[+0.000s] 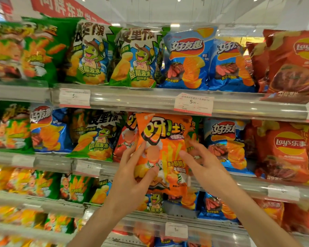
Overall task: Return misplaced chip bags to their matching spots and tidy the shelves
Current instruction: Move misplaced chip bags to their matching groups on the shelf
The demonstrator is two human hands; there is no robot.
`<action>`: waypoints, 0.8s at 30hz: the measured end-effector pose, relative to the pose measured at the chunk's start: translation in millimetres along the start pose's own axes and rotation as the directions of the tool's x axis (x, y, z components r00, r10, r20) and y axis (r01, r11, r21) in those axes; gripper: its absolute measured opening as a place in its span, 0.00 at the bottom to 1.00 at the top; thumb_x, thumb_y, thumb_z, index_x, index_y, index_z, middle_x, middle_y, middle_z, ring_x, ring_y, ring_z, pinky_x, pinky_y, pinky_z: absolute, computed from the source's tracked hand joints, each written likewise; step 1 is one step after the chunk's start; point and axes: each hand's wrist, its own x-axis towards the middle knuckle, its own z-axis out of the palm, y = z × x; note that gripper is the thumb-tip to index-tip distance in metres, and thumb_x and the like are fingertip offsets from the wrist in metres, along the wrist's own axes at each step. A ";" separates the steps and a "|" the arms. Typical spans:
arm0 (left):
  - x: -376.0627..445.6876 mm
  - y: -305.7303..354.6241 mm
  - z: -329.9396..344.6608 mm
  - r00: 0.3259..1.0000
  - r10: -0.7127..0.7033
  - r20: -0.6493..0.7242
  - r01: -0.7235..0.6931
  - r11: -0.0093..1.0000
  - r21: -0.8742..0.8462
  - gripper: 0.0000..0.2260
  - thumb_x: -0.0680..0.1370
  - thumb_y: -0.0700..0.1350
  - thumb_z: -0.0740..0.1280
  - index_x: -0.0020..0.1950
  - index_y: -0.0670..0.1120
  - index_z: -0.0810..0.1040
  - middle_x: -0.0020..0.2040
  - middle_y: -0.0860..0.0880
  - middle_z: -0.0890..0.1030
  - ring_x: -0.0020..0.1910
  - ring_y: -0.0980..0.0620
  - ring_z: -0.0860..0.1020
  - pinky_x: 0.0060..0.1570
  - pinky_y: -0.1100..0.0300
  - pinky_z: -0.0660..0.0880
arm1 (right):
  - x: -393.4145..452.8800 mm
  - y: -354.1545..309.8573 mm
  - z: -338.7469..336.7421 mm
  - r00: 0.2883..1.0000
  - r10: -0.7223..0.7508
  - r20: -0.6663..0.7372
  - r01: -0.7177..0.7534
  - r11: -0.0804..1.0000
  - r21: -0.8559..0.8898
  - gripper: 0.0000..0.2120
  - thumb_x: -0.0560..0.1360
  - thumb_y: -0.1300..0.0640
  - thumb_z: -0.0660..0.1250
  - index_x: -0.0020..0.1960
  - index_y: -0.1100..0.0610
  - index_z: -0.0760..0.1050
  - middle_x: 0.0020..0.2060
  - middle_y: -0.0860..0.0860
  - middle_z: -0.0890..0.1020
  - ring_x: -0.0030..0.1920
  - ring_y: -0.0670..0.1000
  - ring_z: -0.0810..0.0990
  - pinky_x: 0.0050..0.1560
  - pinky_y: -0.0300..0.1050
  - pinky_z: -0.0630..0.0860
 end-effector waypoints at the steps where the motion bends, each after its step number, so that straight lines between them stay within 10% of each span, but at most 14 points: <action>1: -2.7 -2.1 -7.5 1.000 0.006 -0.008 -0.006 1.000 -0.004 0.30 0.77 0.57 0.69 0.77 0.63 0.62 0.70 0.62 0.64 0.67 0.61 0.70 0.58 0.69 0.74 | -2.8 -4.7 6.8 1.000 -0.010 0.007 0.010 1.000 0.010 0.33 0.72 0.32 0.62 0.75 0.42 0.65 0.52 0.35 0.77 0.51 0.38 0.79 0.49 0.38 0.77; 11: -19.2 -51.4 -100.9 0.998 0.022 -0.055 -0.023 1.000 -0.020 0.30 0.74 0.60 0.69 0.75 0.69 0.62 0.69 0.68 0.63 0.67 0.62 0.70 0.60 0.66 0.75 | -4.7 -51.9 105.7 0.998 -0.062 -0.030 0.063 0.998 0.016 0.11 0.78 0.48 0.69 0.59 0.39 0.72 0.45 0.39 0.82 0.44 0.31 0.79 0.40 0.27 0.74; 24: -18.1 -139.8 -280.1 0.996 0.032 -0.088 -0.032 0.999 -0.002 0.30 0.76 0.55 0.69 0.76 0.65 0.62 0.69 0.67 0.63 0.64 0.66 0.70 0.51 0.70 0.75 | 23.8 -146.9 283.1 0.996 -0.082 -0.021 0.081 0.995 -0.050 0.21 0.77 0.42 0.68 0.68 0.43 0.72 0.53 0.38 0.81 0.48 0.38 0.80 0.50 0.44 0.82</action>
